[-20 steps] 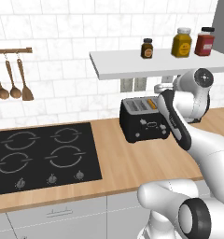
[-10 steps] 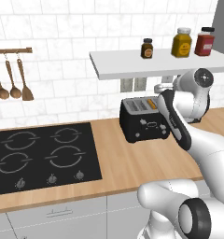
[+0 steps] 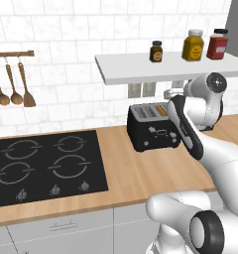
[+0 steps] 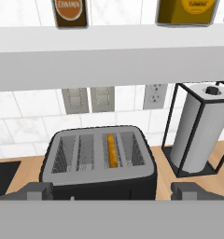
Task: Start the toaster. Once the lever pops up, take the bread to the plate on the dining counter.
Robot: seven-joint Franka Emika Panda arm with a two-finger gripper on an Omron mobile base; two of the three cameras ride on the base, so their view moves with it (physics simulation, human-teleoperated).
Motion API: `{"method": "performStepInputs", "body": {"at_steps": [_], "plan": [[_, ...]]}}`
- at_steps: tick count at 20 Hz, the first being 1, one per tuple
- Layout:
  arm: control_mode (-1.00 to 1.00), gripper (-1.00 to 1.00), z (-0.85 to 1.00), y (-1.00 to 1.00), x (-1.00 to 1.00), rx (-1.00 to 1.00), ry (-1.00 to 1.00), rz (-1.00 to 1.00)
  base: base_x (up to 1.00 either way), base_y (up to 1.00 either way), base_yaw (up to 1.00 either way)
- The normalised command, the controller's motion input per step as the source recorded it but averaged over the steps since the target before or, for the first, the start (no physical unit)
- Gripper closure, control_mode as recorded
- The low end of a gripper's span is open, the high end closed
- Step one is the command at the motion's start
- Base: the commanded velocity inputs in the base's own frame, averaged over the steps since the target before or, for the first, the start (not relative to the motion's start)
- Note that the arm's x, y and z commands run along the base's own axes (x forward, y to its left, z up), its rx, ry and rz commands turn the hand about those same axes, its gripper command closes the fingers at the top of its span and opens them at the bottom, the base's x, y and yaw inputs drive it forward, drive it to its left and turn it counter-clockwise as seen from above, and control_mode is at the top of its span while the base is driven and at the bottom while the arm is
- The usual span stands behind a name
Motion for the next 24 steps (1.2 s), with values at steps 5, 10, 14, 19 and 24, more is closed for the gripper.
{"method": "performStepInputs", "body": {"at_steps": [5, 10, 14, 19, 24], "plan": [[-1.0, -1.0, 0.0, 0.0, 0.0, 0.0, 0.0, 0.0, 0.0, 0.0, 0.0], [-1.0, -1.0, 0.0, 0.0, 0.0, 0.0, 0.0, 0.0, 0.0, 0.0, 0.0], [-1.0, -1.0, 0.0, 0.0, 0.0, 0.0, 0.0, 0.0, 0.0, 0.0, 0.0], [-1.0, -1.0, 0.0, 0.0, 0.0, 0.0, 0.0, 0.0, 0.0, 0.0, 0.0], [-1.0, -1.0, 0.0, 0.0, 0.0, 0.0, 0.0, 0.0, 0.0, 0.0, 0.0]]}}
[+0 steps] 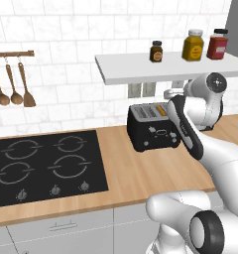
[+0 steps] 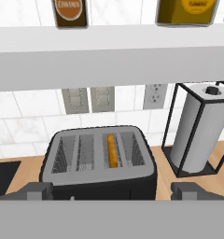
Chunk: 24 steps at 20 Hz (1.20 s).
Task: Start the toaster. Once the lever pops up, take the bread to the plate on the dining counter.
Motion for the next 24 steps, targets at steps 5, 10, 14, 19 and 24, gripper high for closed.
{"method": "performStepInputs", "body": {"at_steps": [5, 10, 14, 19, 24], "plan": [[-1.0, -1.0, 0.0, 0.0, 0.0, 0.0, 0.0, 0.0, 0.0, 0.0, 0.0], [-1.0, -1.0, 0.0, 0.0, 0.0, 0.0, 0.0, 0.0, 0.0, 0.0, 0.0], [-1.0, -1.0, 0.0, 0.0, 0.0, 0.0, 0.0, 0.0, 0.0, 0.0, 0.0], [-1.0, -1.0, 0.0, 0.0, 0.0, 0.0, 0.0, 0.0, 0.0, 0.0, 0.0], [-1.0, -1.0, 0.0, 0.0, 0.0, 0.0, 0.0, 0.0, 0.0, 0.0, 0.0]]}}
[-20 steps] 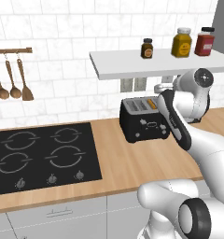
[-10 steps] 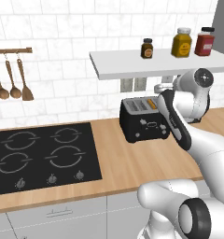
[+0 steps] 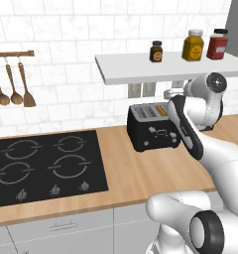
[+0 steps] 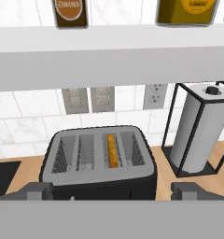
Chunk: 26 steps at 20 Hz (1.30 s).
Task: Start the toaster. Once the lever pops up, take the bread to the plate on the dining counter.
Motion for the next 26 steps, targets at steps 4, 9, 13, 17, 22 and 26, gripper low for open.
{"method": "performStepInputs", "body": {"at_steps": [4, 9, 13, 17, 22, 26], "plan": [[-1.0, -1.0, 0.0, 0.0, 0.0, 0.0, 0.0, 0.0, 0.0, 0.0, 0.0], [-1.0, -1.0, 0.0, 0.0, 0.0, 0.0, 0.0, 0.0, 0.0, 0.0, 0.0], [-1.0, -1.0, 0.0, 0.0, 0.0, 0.0, 0.0, 0.0, 0.0, 0.0, 0.0], [-1.0, -1.0, 0.0, 0.0, 0.0, 0.0, 0.0, 0.0, 0.0, 0.0, 0.0], [-1.0, -1.0, 0.0, 0.0, 0.0, 0.0, 0.0, 0.0, 0.0, 0.0, 0.0], [-1.0, -1.0, 0.0, 0.0, 0.0, 0.0, 0.0, 0.0, 0.0, 0.0, 0.0]]}}
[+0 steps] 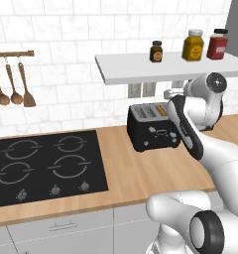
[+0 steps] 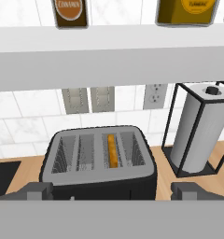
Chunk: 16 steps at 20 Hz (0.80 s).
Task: Start the toaster. Once the lever pops up, take the bread to the plate on the dining counter.
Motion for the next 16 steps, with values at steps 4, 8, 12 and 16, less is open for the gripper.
{"method": "performStepInputs", "body": {"at_steps": [4, 8, 12, 16], "plan": [[-1.0, -1.0, 0.0, 0.0, 0.0, 0.0, 0.0, 0.0, 0.0, 0.0, 0.0], [-1.0, -1.0, 0.0, 0.0, 0.0, 0.0, 0.0, 0.0, 0.0, 0.0, 0.0], [-1.0, -1.0, 0.0, 0.0, 0.0, 0.0, 0.0, 0.0, 0.0, 0.0, 0.0], [-1.0, -1.0, 0.0, 0.0, 0.0, 0.0, 0.0, 0.0, 0.0, 0.0, 0.0]]}}
